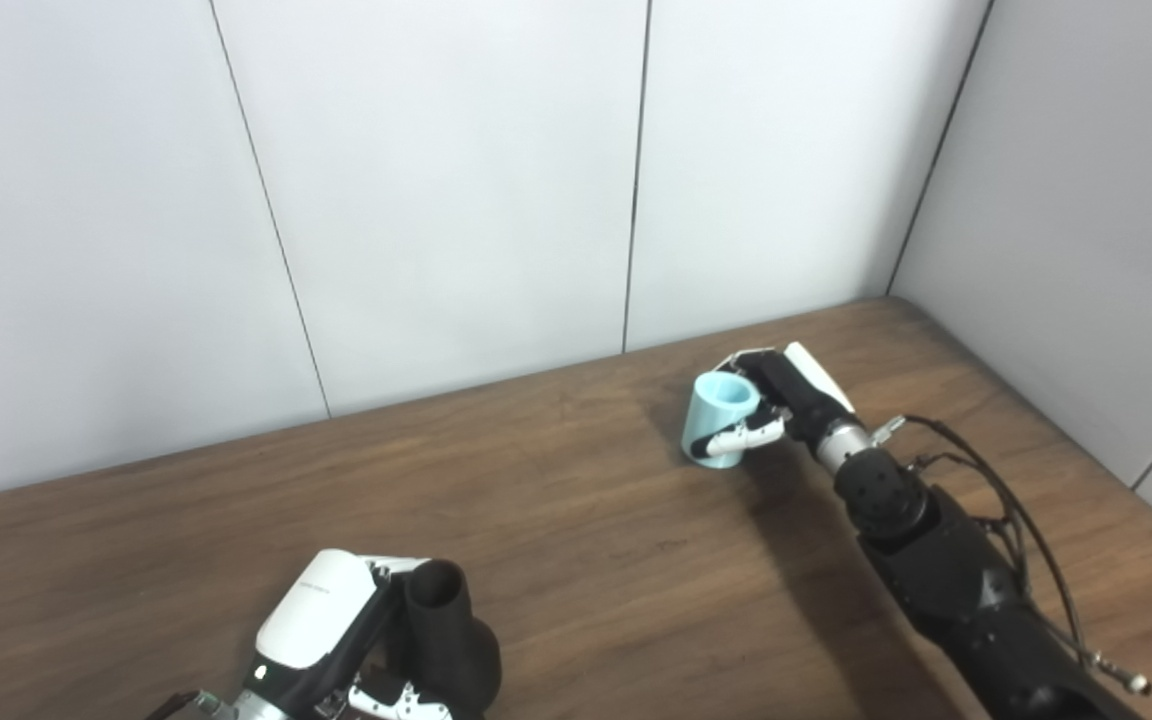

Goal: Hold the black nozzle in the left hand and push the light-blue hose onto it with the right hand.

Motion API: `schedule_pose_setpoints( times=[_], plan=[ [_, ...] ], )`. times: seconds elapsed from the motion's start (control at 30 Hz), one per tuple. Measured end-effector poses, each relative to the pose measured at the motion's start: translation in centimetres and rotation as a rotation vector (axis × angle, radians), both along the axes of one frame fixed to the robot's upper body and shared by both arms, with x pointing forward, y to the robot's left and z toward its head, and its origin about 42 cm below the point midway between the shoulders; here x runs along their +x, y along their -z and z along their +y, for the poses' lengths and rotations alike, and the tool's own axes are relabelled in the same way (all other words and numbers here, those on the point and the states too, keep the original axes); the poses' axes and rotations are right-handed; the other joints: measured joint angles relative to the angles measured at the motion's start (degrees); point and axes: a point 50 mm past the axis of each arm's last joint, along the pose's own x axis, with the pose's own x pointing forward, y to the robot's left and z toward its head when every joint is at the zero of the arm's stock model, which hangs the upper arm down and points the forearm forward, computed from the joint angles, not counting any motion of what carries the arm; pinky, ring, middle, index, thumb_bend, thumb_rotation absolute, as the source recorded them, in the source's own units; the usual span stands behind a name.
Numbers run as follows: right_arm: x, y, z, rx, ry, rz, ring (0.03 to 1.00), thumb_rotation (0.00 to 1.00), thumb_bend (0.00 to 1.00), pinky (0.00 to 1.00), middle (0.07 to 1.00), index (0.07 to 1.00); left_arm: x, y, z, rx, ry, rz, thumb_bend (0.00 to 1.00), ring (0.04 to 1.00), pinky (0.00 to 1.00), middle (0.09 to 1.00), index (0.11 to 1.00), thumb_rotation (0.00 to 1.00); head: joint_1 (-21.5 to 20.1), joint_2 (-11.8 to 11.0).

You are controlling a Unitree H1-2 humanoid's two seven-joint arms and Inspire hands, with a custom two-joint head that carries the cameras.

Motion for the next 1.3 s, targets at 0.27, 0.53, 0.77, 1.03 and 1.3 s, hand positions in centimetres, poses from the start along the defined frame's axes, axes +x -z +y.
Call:
schedule_pose_setpoints(
  times=[0.27,0.53,0.77,1.03,1.3],
  plan=[
    [-1.5,-7.1,5.2,0.058,-0.177,-0.102,0.414,0.00,0.52,0.33,0.470,0.523,-0.1,0.0,-0.2,0.004,-0.001,-0.004,0.52,0.416,0.35,0.434,0.503,0.00,4.92,1.14],
    [-4.1,-14.2,11.8,0.030,-0.447,-0.190,0.434,0.00,0.52,0.35,0.481,0.501,0.0,0.0,-1.4,0.004,-0.017,0.000,0.52,0.397,0.33,0.427,0.501,0.00,12.92,2.02],
    [-5.0,-16.3,13.8,0.027,-0.575,-0.186,0.449,0.00,0.52,0.37,0.486,0.486,0.2,0.1,-2.5,0.007,-0.015,0.000,0.52,0.390,0.32,0.432,0.501,0.00,19.42,3.52],
    [-6.1,-16.7,14.9,-0.026,-0.665,-0.165,0.424,0.00,0.52,0.35,0.474,0.513,0.4,0.1,-3.4,0.007,-0.041,0.009,0.52,0.400,0.33,0.432,0.504,0.00,21.71,5.01],
    [-6.3,-16.1,16.0,-0.030,-0.734,-0.118,0.417,0.00,0.52,0.32,0.474,0.518,0.4,0.1,-4.0,0.006,-0.056,0.017,0.52,0.389,0.32,0.429,0.504,0.00,22.94,6.15]
  ],
)
